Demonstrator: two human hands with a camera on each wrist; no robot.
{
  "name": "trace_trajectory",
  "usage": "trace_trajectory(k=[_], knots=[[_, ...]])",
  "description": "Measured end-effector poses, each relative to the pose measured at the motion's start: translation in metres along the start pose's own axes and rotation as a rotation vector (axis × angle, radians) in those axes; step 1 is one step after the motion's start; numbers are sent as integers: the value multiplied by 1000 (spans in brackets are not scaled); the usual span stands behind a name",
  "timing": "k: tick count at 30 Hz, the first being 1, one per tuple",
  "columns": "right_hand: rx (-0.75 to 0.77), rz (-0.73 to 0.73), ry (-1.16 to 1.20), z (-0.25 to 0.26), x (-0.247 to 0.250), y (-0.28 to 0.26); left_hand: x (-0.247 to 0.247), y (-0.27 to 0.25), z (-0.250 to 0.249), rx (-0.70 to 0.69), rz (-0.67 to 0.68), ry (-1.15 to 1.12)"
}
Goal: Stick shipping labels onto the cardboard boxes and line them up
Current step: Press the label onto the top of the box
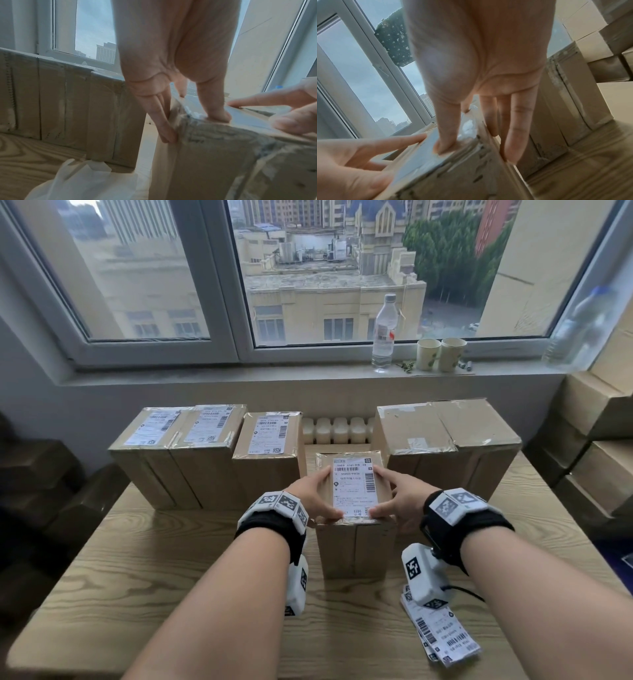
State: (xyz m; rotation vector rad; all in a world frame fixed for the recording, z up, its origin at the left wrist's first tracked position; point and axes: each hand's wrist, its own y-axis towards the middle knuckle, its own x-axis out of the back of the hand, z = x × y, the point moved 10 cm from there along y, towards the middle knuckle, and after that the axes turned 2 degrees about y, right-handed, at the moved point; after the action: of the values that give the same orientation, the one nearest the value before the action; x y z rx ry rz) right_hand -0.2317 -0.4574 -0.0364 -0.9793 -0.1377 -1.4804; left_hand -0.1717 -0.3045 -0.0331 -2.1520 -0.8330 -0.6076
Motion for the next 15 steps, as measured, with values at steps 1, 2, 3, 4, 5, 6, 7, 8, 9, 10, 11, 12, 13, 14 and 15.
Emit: trace_trajectory(k=[1, 2, 3, 4, 5, 6, 7, 8, 9, 10, 11, 12, 13, 14, 15], knots=[[-7, 4, 26, 0, 1, -1, -1, 0, 2, 25, 23, -64], [-14, 8, 45, 0, 2, -3, -1, -1, 2, 37, 37, -123], [-19, 11, 61, 1, 2, -3, -1, -1, 2, 40, 45, -150], [-17, 13, 64, 2, 2, -4, -1, -2, 0, 33, 47, -149], [-9, 21, 56, 3, 1, -5, -3, -2, 0, 33, 46, -132], [-2, 29, 42, 5, 0, -6, -5, -3, 0, 30, 51, -124], [-3, 32, 29, 5, 0, -6, -7, -3, 2, 42, 58, -134], [-9, 30, 29, 3, 0, -6, -9, -3, 4, 56, 64, -160], [-32, 30, 48, 0, 0, -4, -10, -2, 6, 77, 67, -195], [-58, 27, 86, -4, -1, -2, -9, -1, 10, 102, 67, -240], [-85, 17, 116, -6, -1, 0, -9, 0, 12, 125, 65, -290], [-87, 0, 127, -6, 0, 3, -7, 0, 13, 135, 55, -340], [-72, -29, 104, -3, 3, 6, -4, -1, 12, 129, 38, -358], [-49, -59, 79, 0, 8, 9, 0, -2, 11, 120, 12, -357], [-39, -77, 70, 4, 12, 11, 5, -3, 10, 114, -16, -350]])
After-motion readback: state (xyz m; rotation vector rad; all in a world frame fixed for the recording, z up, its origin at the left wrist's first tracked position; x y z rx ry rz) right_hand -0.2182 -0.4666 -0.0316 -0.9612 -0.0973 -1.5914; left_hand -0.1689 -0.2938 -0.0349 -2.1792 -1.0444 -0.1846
